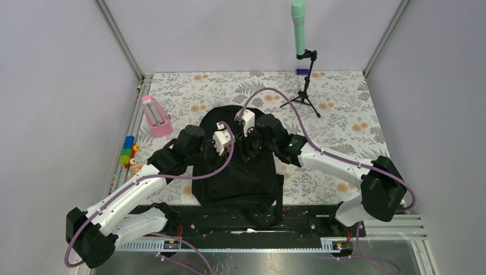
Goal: Pack the student bag
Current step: Place the stationery in the student bag, then move the student bag to the center of the board.
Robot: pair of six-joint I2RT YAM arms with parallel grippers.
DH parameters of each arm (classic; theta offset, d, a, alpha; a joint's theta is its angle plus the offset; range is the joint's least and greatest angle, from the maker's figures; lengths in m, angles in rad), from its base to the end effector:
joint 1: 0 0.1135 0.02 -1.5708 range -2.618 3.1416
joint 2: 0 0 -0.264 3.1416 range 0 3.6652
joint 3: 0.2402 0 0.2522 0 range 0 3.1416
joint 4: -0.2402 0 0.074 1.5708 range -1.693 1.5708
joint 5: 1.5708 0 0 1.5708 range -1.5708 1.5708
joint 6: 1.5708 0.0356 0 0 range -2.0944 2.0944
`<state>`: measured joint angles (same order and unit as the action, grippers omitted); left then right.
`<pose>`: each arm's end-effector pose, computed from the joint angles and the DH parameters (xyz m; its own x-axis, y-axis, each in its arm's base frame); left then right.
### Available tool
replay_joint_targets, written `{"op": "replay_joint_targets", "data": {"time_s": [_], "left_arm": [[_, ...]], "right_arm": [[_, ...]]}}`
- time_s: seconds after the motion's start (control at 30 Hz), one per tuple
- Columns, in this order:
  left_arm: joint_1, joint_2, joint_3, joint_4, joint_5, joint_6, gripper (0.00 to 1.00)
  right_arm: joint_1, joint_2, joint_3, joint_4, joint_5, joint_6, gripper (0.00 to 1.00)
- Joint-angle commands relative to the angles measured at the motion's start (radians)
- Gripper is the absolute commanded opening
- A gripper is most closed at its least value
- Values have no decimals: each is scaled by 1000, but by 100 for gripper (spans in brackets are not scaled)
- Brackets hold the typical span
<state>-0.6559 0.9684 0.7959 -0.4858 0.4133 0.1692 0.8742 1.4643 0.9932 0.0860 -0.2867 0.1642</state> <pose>0.1548 -0.1372 0.2829 -0.3414 0.4574 -0.8211 0.8804 0.4616 -0.1090 0.2089 0.2655 0.2777 -0.3855 -0.2165 -0.8969 -0.8523 0.4559 0.2563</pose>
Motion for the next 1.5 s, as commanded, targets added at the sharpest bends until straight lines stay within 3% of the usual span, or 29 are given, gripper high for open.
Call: {"op": "replay_joint_targets", "data": {"time_s": [0.0, 0.2, 0.37, 0.53, 0.73, 0.9, 1.07, 1.2, 1.23, 1.33, 1.37, 1.47], "left_arm": [[-5, -27, 32, 1, -2, 9, 0], [-5, -28, 32, 1, -5, 10, 0], [-5, -22, 32, 1, -3, 10, 0], [-5, -18, 32, 1, -1, 10, 0], [-5, -16, 32, 1, -1, 11, 0], [-5, -17, 32, 2, -10, 11, 0], [-5, -20, 38, -2, -46, 7, 0], [-4, -25, 37, 5, -53, -3, 0], [-3, -22, 39, 7, -61, -9, 6], [14, -13, 61, 11, -93, -46, 55], [26, -13, 67, 20, -95, -64, 67], [68, -31, 87, 64, -88, -142, 84]], "right_arm": [[-8, 24, 122, -168, -113, -87, 21], [-24, 8, 148, -259, -149, -138, 34], [-45, -47, 73, -166, -161, -99, 58], [-65, -85, 36, -96, -171, -47, 71], [-84, -106, 14, -20, -122, -5, 75], [-102, -148, -29, 1, 122, 60, 76], [-154, -190, -47, -77, 371, 134, 80], [-246, -173, -52, -154, 373, 192, 82], [-265, -161, -50, -166, 365, 202, 82], [-289, -128, -42, -176, 346, 211, 83], [-290, -116, -38, -177, 342, 211, 82], [-292, -82, -18, -182, 322, 215, 83]]}}
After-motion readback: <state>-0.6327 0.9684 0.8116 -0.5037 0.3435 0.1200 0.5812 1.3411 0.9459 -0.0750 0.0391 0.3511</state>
